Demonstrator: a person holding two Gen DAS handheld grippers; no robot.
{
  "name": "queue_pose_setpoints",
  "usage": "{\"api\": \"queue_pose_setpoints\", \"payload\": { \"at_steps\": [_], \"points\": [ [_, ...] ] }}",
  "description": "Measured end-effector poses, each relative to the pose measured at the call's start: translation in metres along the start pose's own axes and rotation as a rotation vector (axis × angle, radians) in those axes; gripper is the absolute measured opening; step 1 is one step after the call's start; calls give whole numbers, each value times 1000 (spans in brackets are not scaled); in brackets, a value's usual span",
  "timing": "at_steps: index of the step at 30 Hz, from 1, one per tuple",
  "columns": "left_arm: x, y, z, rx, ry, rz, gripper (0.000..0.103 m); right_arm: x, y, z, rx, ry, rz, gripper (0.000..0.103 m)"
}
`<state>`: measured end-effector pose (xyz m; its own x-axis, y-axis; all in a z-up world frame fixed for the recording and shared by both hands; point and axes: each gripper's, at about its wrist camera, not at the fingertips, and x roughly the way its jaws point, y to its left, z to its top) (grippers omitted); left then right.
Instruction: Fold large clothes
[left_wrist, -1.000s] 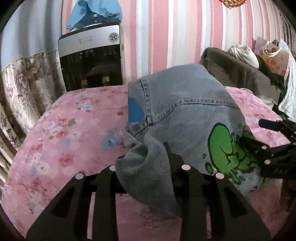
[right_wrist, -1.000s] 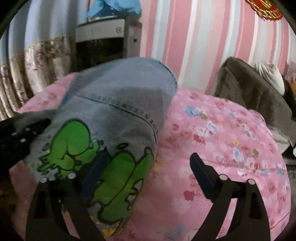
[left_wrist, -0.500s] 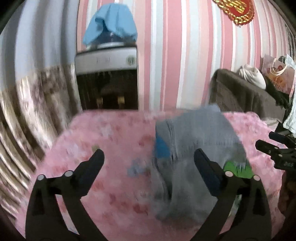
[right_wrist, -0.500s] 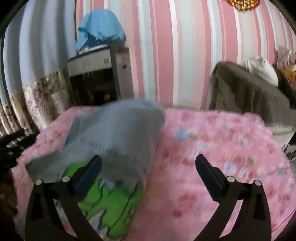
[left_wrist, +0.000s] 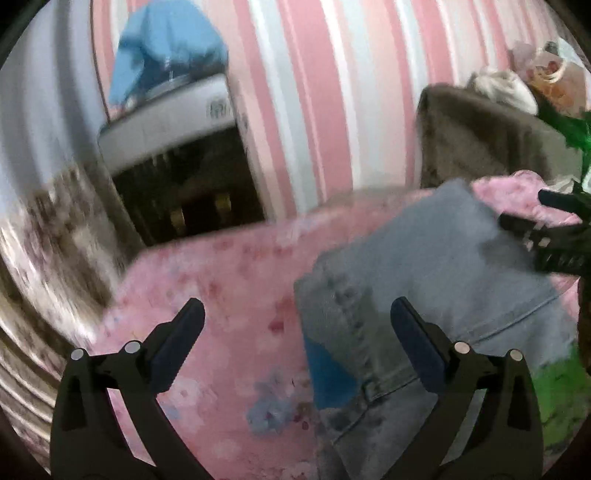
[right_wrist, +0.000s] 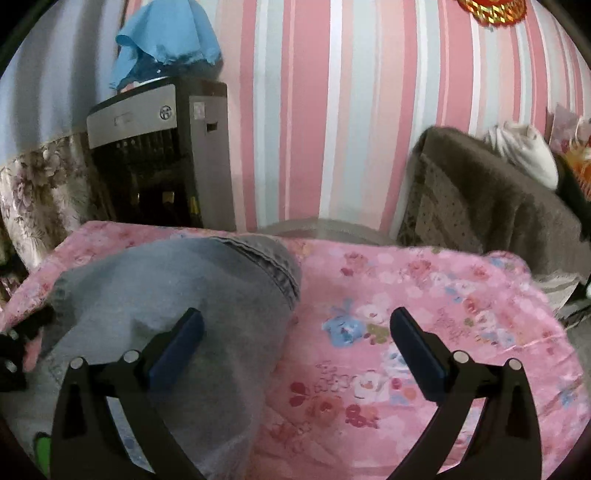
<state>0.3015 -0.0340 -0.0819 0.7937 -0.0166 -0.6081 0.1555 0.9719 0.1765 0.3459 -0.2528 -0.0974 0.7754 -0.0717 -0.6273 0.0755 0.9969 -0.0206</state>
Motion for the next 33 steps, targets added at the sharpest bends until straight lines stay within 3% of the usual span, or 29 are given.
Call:
{"api": "queue_pose_setpoints", "payload": {
  "at_steps": [5, 9, 12, 18, 22, 26, 33],
  "points": [
    [22, 17, -31, -148, 43, -62, 100, 26, 8, -6, -24, 62, -22, 101],
    [27, 15, -34, -147, 52, -43, 100, 46, 17, -11, -52, 137, -34, 100],
    [31, 17, -35, -162, 71, -61, 100, 45, 18, -13, -54, 137, -34, 100],
    [10, 22, -20, -122, 19, -49, 98, -11, 5, -7, 12, 52, -29, 100],
    [-3, 36, 0, -132, -29, -33, 99, -63, 9, -27, 6, 2, 14, 100],
    [26, 43, 10, -116, 26, -14, 98, -94, 18, -59, -25, 6, 25, 100],
    [66, 32, -3, -83, 120, 26, 99, -87, 21, -86, -70, 50, 1, 101]
  ]
}}
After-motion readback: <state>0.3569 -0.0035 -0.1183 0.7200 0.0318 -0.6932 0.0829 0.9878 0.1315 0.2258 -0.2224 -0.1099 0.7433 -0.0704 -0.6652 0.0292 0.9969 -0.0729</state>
